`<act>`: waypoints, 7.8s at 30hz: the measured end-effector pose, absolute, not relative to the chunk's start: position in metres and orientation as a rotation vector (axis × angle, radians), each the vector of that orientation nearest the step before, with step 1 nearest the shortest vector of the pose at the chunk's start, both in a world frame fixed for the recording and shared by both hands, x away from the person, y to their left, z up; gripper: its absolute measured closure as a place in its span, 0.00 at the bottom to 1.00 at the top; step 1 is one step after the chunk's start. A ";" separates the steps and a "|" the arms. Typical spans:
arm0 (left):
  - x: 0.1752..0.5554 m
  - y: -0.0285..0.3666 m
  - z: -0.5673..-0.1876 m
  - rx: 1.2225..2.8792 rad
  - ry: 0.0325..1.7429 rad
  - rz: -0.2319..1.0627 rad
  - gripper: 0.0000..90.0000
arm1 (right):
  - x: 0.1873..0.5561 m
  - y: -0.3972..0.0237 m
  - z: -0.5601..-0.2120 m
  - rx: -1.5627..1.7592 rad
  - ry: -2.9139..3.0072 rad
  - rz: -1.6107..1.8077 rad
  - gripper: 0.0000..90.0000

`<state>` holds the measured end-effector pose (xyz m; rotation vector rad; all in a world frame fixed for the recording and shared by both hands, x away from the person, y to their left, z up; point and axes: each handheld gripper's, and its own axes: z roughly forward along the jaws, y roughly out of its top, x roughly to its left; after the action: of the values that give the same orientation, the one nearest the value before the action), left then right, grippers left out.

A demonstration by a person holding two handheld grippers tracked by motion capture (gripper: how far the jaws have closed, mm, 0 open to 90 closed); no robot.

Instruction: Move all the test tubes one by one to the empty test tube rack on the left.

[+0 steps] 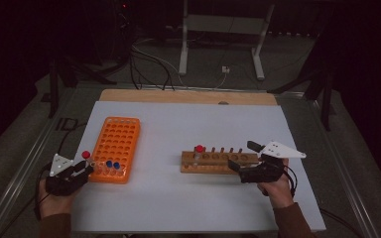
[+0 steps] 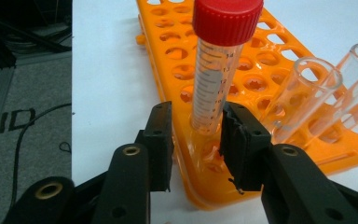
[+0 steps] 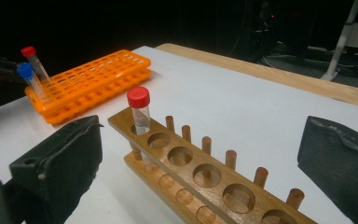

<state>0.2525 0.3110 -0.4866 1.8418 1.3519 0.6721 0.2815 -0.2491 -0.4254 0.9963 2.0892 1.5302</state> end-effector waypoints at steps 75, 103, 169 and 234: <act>0.252 0.157 -0.439 1.758 0.957 0.519 0.00 | 0.310 -0.156 -0.441 0.943 2.220 1.443 0.78; 0.255 0.131 -0.443 1.796 0.889 0.467 0.01 | 0.284 -0.202 -0.408 0.875 2.099 1.602 0.78; 0.257 0.103 -0.426 1.790 0.760 0.414 0.83 | 0.280 -0.239 -0.430 0.997 2.093 1.503 0.06; 0.214 0.296 -0.427 1.498 1.163 0.840 0.83 | 0.284 -0.267 -0.437 1.111 2.005 1.546 0.00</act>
<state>0.2139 0.2962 -0.4268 1.4979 1.1633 0.8404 0.2842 -0.2669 -0.4372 1.1111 2.0045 1.5456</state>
